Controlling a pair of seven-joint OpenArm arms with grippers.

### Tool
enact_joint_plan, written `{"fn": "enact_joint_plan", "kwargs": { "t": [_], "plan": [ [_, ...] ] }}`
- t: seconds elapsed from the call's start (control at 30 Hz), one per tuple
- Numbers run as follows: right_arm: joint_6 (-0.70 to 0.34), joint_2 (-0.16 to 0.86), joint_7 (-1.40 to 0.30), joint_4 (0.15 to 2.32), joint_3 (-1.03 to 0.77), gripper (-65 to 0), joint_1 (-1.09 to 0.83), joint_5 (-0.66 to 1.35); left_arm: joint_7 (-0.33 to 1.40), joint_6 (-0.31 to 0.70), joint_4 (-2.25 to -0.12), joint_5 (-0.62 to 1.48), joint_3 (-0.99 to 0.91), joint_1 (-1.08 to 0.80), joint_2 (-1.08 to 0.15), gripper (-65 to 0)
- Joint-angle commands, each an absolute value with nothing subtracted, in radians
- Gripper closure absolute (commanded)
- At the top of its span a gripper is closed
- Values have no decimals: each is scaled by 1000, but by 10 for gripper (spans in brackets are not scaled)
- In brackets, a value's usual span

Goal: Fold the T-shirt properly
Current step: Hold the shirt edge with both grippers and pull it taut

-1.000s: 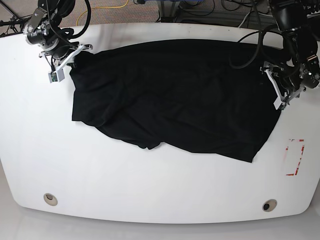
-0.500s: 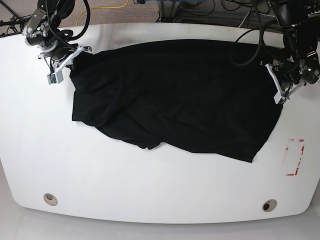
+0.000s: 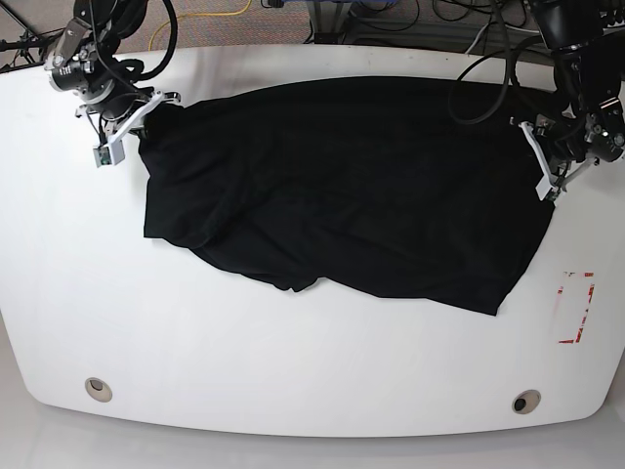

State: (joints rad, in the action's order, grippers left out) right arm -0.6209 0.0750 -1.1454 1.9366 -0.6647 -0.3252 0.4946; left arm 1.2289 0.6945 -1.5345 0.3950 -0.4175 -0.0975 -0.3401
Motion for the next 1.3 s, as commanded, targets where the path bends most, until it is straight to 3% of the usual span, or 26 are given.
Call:
{"fn": "enact_joint_plan", "kwargs": {
  "t": [0.0,0.43,0.57,1.03,1.27],
  "plan": [
    [-618,85,-1127,1956,-668,0,-321,507,1228,698,-1554,401,-426,-88,-384,-43],
    [-618,84,-1127,1956,-668,0,-321,506,1256,698,-1636,392,-490,-90,-386,-35],
    [-618,84,-1127,1956,-668,0,-320,509,1257,698,-1705,392,-492,-93,-386,0],
    [-618,84,-1132,1952,-668,0,-302,501,1345,698,-1962,400,-501,-131,-386,0],
    [-590,84,-1132,1952,-668,0,-298,501,1346,698,-1988,394,-536,-134,-390,0]
  ]
}}
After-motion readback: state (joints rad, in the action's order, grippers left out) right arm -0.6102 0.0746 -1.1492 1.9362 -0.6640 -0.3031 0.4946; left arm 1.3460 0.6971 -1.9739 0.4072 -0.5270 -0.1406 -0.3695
